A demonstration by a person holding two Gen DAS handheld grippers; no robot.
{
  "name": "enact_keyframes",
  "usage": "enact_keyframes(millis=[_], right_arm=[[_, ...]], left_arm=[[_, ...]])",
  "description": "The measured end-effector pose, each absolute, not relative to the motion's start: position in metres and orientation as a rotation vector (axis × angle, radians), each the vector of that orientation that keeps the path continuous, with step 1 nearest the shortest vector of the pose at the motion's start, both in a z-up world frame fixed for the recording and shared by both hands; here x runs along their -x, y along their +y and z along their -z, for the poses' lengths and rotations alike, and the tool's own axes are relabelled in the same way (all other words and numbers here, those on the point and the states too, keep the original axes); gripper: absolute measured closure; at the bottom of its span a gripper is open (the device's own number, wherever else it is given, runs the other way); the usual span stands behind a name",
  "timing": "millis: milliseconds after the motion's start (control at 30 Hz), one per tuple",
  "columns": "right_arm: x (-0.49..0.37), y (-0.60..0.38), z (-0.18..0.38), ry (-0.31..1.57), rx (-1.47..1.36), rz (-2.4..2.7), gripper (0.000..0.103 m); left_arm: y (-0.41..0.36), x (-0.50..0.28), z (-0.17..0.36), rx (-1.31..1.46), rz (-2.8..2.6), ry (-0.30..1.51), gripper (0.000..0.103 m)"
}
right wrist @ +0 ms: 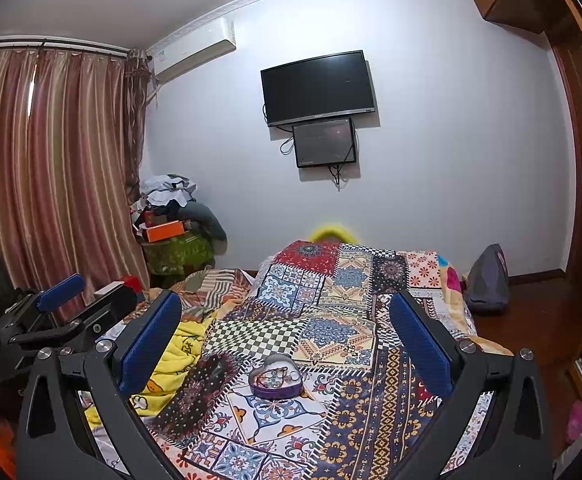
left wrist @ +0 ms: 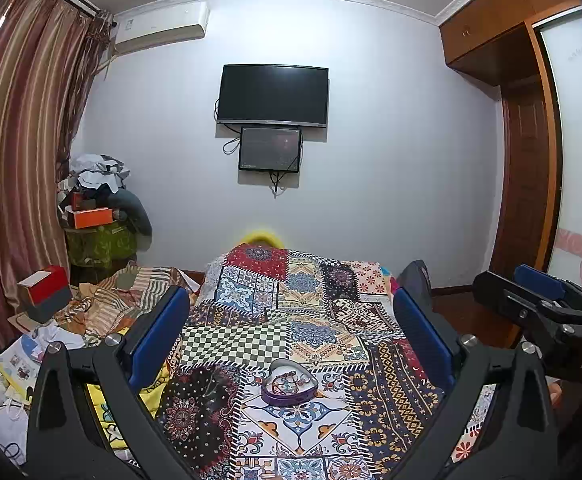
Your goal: Organize jewelry
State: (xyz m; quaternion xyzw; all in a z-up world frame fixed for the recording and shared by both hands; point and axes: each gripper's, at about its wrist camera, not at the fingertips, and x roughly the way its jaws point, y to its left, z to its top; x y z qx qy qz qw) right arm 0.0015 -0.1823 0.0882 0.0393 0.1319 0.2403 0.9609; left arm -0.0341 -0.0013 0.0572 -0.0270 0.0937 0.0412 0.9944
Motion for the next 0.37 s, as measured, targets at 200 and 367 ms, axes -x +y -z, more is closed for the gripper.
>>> enact_keyframes(millis=[200, 367], right_arm=[[-0.0017, -0.1800, -0.0873, 0.271, -0.073, -0.486, 0.000], [-0.0019, -0.1776, -0.0875, 0.274, -0.069, -0.487, 0.000]], left_arm=[[0.0012, 0.0336, -0.0561, 0.063, -0.085, 0.186, 0.001], [0.0017, 0.0325, -0.0547, 0.068, -0.086, 0.188, 0.001]])
